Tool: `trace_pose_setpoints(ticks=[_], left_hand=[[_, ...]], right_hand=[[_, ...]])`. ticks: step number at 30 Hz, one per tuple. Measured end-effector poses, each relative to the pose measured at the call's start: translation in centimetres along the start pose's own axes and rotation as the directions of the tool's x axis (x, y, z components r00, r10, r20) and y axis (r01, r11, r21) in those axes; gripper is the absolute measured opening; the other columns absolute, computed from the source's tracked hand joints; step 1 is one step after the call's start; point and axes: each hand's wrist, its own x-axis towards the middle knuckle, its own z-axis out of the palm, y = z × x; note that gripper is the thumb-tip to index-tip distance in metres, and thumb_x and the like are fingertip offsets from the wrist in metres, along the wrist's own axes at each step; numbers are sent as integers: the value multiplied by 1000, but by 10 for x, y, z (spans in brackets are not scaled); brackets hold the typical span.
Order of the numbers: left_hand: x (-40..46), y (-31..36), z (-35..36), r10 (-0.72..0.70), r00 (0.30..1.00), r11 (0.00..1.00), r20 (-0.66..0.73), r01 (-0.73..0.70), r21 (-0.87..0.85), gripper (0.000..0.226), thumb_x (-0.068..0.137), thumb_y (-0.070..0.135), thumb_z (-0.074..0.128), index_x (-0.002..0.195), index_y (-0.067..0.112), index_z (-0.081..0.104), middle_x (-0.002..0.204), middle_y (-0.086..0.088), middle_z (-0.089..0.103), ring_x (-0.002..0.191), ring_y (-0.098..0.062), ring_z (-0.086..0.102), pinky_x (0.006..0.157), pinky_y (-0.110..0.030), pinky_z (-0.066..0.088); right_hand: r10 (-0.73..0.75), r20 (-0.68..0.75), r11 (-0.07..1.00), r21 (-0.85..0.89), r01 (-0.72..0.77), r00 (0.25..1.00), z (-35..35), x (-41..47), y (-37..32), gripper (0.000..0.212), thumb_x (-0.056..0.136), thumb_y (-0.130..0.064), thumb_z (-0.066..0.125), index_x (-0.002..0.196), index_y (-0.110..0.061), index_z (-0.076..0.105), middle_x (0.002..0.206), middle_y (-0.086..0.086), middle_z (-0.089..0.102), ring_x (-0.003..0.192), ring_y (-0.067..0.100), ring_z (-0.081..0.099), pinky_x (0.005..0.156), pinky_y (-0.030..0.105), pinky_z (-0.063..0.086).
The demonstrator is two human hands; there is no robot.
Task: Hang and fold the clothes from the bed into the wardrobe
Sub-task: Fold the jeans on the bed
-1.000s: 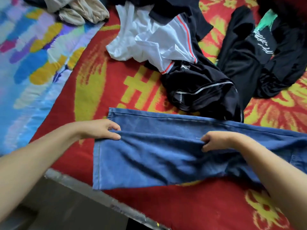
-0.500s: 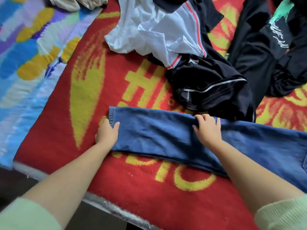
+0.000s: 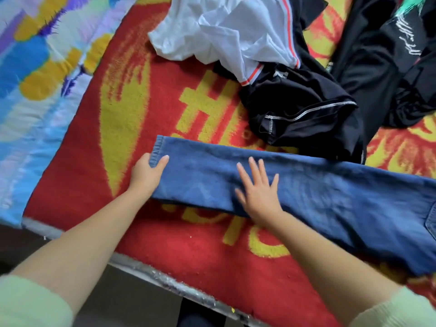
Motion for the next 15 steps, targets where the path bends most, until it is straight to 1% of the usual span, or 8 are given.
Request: trace_pose_setpoints(ticks=[2, 4, 6, 8, 9, 11, 13, 15], left_hand=[[-1, 11, -22, 121, 992, 992, -42, -122, -25, 24, 90, 28, 62, 93, 4, 61, 86, -14, 63, 84, -27, 59, 66, -30, 34], [2, 8, -45, 188, 975, 982, -122, -184, 40, 25, 90, 27, 63, 92, 2, 61, 85, -18, 65, 82, -31, 60, 69, -35, 38], [15, -17, -62, 160, 969, 978, -187, -129, 167, 30, 90, 27, 64, 89, -2, 61, 90, -29, 64, 89, -42, 60, 74, -42, 42], [32, -45, -65, 44, 986, 966, -160, -1, 258, 36, 91, 31, 62, 86, -4, 61, 93, -33, 63, 93, -48, 59, 77, -44, 42], [38, -54, -64, 3, 991, 960, -132, 34, 279, 38, 92, 33, 60, 86, -4, 61, 94, -34, 63, 94, -48, 58, 78, -45, 42], [46, -59, -58, -12, 994, 956, -110, 43, 289, 39, 93, 37, 57, 87, -2, 60, 96, -34, 62, 96, -48, 58, 78, -45, 43], [48, -55, -56, -11, 994, 961, -109, 40, 273, 37, 92, 36, 57, 89, -1, 59, 98, -33, 62, 97, -48, 58, 78, -44, 43], [44, -50, -58, 5, 995, 967, -101, 21, 254, 30, 92, 29, 59, 95, -1, 60, 100, -31, 63, 98, -47, 58, 79, -43, 42]], right_hand=[[31, 48, 999, 18, -32, 998, 7, -11, -14, 67, 88, -57, 8, 151, -33, 4, 160, 3, -4, 147, 29, -9, 107, 70, 10], [57, 58, 998, 30, -59, 997, 8, -9, -22, 70, 82, -61, -3, 148, -38, -6, 159, -2, -13, 145, 27, -16, 108, 68, 3], [23, 113, 1000, 4, -24, 993, 14, -3, -27, 74, 77, -64, -9, 148, -41, -8, 157, -6, -21, 144, 26, -22, 107, 70, 0], [-6, 215, 997, -73, 22, 977, 27, 2, -26, 80, 71, -65, -14, 148, -41, -12, 154, -9, -29, 141, 25, -29, 104, 74, -1], [-8, 242, 995, -96, 32, 970, 33, 4, -25, 81, 69, -64, -16, 147, -41, -14, 152, -8, -32, 139, 24, -33, 102, 76, -3], [4, 262, 994, -109, 25, 965, 38, 6, -23, 81, 69, -64, -17, 146, -40, -17, 149, -9, -37, 137, 24, -36, 100, 76, -8], [8, 266, 995, -99, 19, 964, 32, 6, -24, 79, 71, -63, -16, 147, -39, -16, 150, -8, -36, 140, 26, -32, 102, 74, -7], [2, 230, 999, -38, 7, 973, 23, 2, -28, 67, 86, -60, -3, 149, -37, -11, 155, -6, -28, 143, 25, -25, 108, 70, -1]])
